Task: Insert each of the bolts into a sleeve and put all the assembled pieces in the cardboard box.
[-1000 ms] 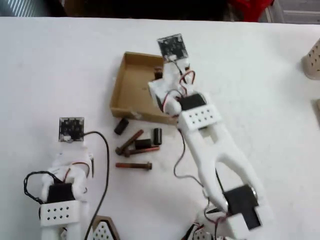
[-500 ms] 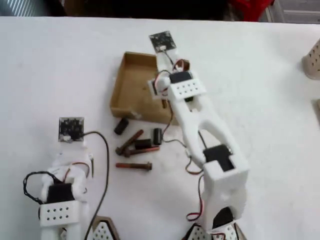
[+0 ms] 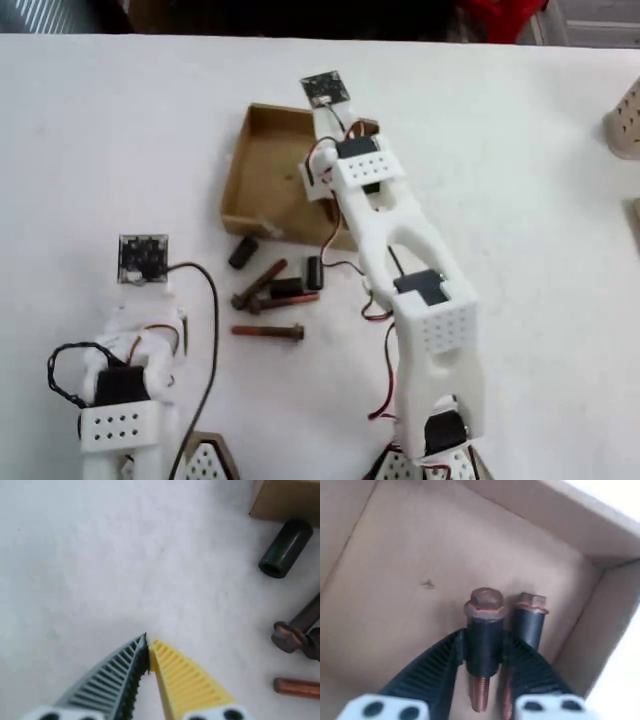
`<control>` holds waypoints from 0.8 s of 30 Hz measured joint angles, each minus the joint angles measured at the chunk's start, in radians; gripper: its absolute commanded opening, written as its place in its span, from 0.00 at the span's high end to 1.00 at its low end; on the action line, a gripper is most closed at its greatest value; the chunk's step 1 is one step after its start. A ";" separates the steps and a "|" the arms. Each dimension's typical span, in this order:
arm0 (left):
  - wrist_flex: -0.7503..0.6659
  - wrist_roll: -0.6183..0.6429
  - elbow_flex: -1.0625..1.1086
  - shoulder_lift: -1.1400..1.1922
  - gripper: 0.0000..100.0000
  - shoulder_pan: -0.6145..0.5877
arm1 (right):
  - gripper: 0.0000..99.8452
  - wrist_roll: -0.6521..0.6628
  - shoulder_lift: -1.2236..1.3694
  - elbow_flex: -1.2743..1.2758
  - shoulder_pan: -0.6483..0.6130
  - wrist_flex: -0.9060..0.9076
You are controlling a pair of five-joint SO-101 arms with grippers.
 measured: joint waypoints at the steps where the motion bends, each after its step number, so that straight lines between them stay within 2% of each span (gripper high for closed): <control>1: 0.000 0.000 0.000 0.000 0.98 0.000 | 0.74 0.000 -0.002 -0.012 0.000 0.018; 4: 0.000 0.000 0.000 0.000 0.98 0.000 | 0.78 0.000 -0.002 -0.043 0.005 0.072; 9: 0.000 0.000 0.000 0.000 0.98 0.000 | 0.98 0.000 -0.002 -0.120 0.003 0.158; 12: 0.000 0.000 0.000 0.000 0.98 0.000 | 0.96 0.000 -0.002 -0.195 0.003 0.247; 14: 0.000 0.000 0.000 0.000 0.98 0.000 | 0.98 0.000 -0.002 -0.252 0.003 0.328; 21: 0.000 0.000 0.000 0.000 0.98 0.000 | 0.98 0.000 -0.002 -0.497 0.003 0.694; 24: -0.002 0.000 0.015 0.000 0.98 0.000 | 0.98 0.000 -0.003 -0.532 0.014 0.735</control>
